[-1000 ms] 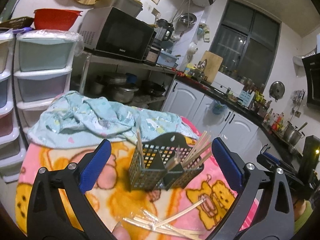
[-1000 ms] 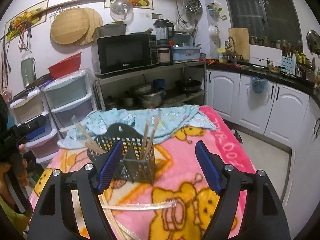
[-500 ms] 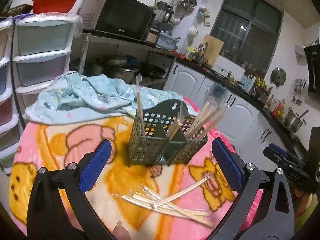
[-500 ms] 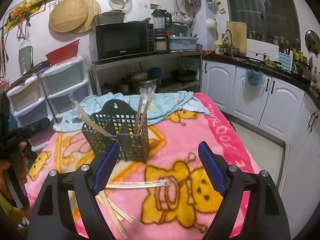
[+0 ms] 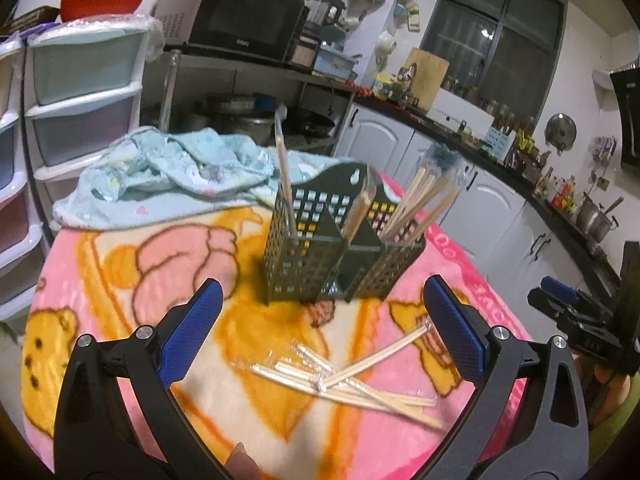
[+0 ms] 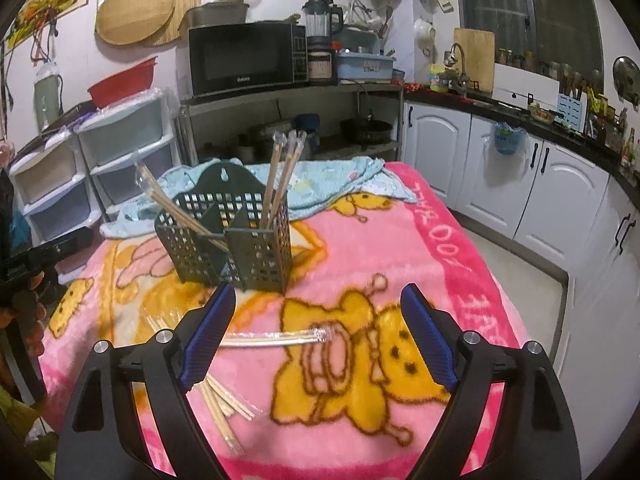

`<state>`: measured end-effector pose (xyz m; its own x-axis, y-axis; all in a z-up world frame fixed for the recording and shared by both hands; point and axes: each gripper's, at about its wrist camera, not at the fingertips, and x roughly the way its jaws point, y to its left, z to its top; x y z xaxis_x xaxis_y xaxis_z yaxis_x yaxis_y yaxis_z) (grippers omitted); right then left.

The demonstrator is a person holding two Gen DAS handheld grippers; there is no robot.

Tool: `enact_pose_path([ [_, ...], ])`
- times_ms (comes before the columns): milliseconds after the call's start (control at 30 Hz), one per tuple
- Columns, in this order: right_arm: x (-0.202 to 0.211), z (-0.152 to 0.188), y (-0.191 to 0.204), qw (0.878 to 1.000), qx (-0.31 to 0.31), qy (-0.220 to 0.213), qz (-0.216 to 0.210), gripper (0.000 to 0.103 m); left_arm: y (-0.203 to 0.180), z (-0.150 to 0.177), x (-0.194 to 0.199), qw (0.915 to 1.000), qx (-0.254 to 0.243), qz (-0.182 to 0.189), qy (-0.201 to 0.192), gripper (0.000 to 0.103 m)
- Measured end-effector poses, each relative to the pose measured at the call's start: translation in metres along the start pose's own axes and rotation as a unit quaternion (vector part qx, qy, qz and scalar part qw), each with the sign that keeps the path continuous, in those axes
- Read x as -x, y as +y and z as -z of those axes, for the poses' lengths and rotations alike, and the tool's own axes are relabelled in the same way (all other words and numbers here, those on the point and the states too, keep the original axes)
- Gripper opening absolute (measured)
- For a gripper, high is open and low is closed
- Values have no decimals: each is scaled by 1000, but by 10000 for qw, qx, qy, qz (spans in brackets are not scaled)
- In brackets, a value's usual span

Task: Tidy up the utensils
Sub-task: 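Move both open tools back down to the chopstick pile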

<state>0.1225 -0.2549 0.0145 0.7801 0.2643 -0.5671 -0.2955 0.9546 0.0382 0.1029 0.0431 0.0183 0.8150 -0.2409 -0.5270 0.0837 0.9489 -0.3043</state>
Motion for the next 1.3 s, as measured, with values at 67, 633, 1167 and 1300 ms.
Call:
enact_pose_path([
  [67,-3,4,0,10000,12,63,13,82,0,6,-3,9999,-45,-10,95,92],
  [633,-29,28,5,9985,243,477,105,82,15,43,-19,9974,-91,-220,685,92],
  [1167,-63,52,17,9941,414,1007,-35,82,33,70,-42,9926,-29,-261,1186,86],
  [1300,-71,55,19,9928,482,1095,-39,82,47,75,-53,9903,331,-100,1348,69],
])
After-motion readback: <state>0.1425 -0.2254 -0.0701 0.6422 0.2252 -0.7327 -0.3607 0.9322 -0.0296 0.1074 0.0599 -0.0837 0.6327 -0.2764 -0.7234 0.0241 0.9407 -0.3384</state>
